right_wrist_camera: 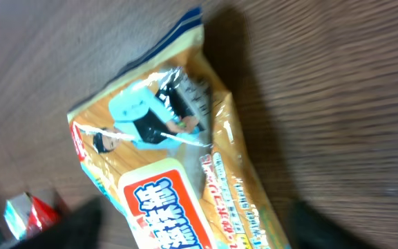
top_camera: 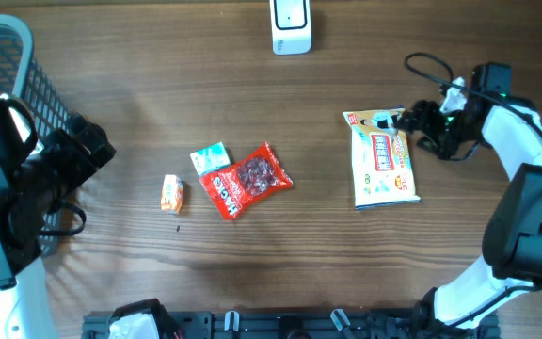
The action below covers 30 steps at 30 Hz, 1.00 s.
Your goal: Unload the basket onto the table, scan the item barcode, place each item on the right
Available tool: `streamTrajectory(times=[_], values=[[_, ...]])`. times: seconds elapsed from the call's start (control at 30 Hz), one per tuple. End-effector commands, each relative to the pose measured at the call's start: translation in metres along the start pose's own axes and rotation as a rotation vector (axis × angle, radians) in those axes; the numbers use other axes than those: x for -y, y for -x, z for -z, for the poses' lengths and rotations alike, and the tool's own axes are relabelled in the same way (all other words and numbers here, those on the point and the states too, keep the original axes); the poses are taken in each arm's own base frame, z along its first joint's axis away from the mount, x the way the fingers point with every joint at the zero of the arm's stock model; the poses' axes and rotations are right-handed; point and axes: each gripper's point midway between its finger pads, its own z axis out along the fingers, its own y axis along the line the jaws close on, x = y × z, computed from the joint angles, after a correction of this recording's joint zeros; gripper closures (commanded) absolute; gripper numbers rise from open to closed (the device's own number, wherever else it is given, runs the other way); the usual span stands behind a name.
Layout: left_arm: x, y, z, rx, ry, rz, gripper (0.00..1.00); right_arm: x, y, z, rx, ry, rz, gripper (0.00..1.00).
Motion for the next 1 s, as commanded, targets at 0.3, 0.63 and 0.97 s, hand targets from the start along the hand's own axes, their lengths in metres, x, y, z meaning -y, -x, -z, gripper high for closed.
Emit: streamTrajectory(times=[0.3, 0.63, 0.97], values=[[0.002, 0.000, 0.001, 0.002, -0.012, -0.003, 0.00, -0.022, -0.014, 0.058, 0.080, -0.097, 0.094, 0.00], [0.082, -0.026, 0.004, -0.195, -0.469, -0.144, 0.00, -0.016, -0.009, 0.073, 0.150, -0.160, 0.065, 0.00], [0.182, -0.132, -0.100, -0.758, -0.686, -0.270, 0.02, -0.015, -0.001, 0.066, 0.163, -0.156, 0.068, 0.00]])
